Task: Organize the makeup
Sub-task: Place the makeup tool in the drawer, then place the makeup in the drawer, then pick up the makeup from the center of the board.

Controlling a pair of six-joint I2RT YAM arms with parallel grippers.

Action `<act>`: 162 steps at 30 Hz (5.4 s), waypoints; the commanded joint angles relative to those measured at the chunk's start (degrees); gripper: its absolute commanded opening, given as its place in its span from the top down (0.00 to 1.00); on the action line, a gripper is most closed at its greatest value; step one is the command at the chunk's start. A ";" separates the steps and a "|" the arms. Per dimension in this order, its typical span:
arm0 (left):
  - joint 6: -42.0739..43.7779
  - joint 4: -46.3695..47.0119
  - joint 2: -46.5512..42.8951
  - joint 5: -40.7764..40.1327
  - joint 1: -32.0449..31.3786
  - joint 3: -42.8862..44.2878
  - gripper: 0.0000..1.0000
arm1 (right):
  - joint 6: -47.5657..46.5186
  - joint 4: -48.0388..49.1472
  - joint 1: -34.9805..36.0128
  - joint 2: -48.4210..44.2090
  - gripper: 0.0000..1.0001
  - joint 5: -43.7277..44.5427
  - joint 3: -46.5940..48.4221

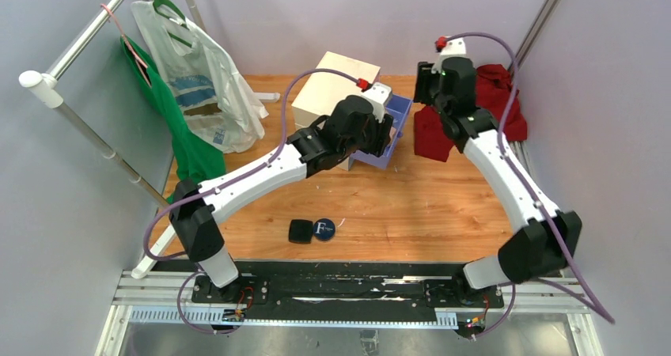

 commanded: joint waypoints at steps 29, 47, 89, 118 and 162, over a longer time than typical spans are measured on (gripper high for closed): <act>7.38 -2.73 29.24 5.37 8.71 30.17 1.00 | 5.68 -11.00 -0.29 -40.40 0.47 -5.31 -26.45; 6.80 0.57 38.24 8.04 10.27 36.59 0.75 | 4.34 -14.57 -0.10 -43.41 0.48 -5.33 -28.91; 3.26 7.59 2.65 5.98 4.64 7.75 0.27 | 6.52 -9.54 17.78 -38.95 0.50 -5.90 -39.35; -12.18 -7.65 -43.66 -26.78 3.03 -45.82 0.02 | 2.73 12.62 45.71 -1.01 0.25 -8.76 -35.64; -15.98 -12.11 -51.52 -12.16 2.20 -55.69 0.02 | 1.92 2.14 48.93 -7.38 0.99 5.56 -30.75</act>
